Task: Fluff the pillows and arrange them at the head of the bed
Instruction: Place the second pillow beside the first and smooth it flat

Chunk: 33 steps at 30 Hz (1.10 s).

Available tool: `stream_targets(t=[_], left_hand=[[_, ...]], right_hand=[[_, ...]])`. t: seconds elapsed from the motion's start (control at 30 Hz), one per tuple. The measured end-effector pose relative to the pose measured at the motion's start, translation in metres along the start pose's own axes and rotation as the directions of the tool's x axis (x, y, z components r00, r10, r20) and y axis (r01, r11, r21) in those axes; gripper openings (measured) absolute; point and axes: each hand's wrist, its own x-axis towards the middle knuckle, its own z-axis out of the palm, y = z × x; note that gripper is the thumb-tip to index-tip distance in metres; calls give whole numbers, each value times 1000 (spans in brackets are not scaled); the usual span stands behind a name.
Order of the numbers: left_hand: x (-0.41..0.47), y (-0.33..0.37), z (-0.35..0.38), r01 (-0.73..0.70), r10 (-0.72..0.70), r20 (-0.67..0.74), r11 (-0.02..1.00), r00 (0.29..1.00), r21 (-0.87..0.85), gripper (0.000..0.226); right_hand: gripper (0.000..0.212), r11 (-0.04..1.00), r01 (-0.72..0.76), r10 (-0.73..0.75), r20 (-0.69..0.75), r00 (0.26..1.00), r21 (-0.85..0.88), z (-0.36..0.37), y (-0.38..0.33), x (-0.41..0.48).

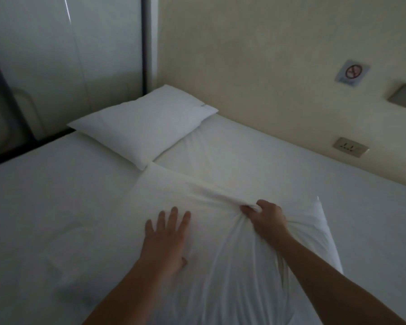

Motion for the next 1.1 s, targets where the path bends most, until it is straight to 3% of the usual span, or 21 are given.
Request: stream_targets(t=[0.1,0.2,0.3,0.4,0.43,0.5,0.6,0.67,0.7,0.77,0.83,0.87,0.9,0.97,1.03,1.1], left_hand=[[18,1,-30,-9,9,-105,1000,994,-2,120],[27,-3,-73,41,-45,-230,999,972,-21,139],[34,-19,-139,55,-10,-498,996,867,77,151],[40,-40,-201,8,176,-711,969,681,247,145],[42,-45,-213,12,213,-721,956,659,293,143],[43,-51,-224,55,203,-670,938,714,343,133],[38,-59,-201,86,122,-472,914,873,395,74],[26,-67,-163,5,79,-187,912,979,410,39],[16,-68,-141,-40,65,-56,930,996,366,32],[-2,-65,-105,-73,44,165,983,985,169,35],[-17,-54,-93,61,40,493,980,869,-187,49],[-22,-51,-94,162,92,582,915,808,-370,47],[-24,-50,-98,230,130,569,825,812,-516,41],[-27,-52,-103,230,21,331,679,943,-697,33],[-29,-61,-96,138,-182,-14,793,983,-593,29],[-34,-68,-82,106,-239,-315,916,919,-387,20]], right_hand=[[49,983,126,-109,-129,986,131,-20,-32,10],[44,931,308,-245,-294,924,193,-48,-79,22],[39,800,588,-457,-511,728,123,-80,-134,32],[38,629,775,-591,-616,521,51,-95,-173,37],[37,598,801,-609,-625,488,43,-93,-181,37],[37,560,828,-661,-589,464,24,-74,-187,31],[43,512,858,-812,-349,467,-43,-31,-159,7],[46,517,853,-848,-180,499,-70,-15,-133,-14],[46,532,843,-843,-145,518,-77,-11,-124,-24],[44,537,839,-842,-124,525,-91,-12,-123,-38],[45,609,793,-790,-110,603,-34,-18,-137,-52],[47,661,749,-740,-120,661,50,-22,-144,-58],[47,706,693,-682,-126,721,146,-26,-147,-63],[50,769,563,-561,-102,821,303,-33,-146,-70],[49,788,369,-414,-18,910,493,-43,-144,-75],[43,725,207,-318,52,947,657,-51,-149,-73]])
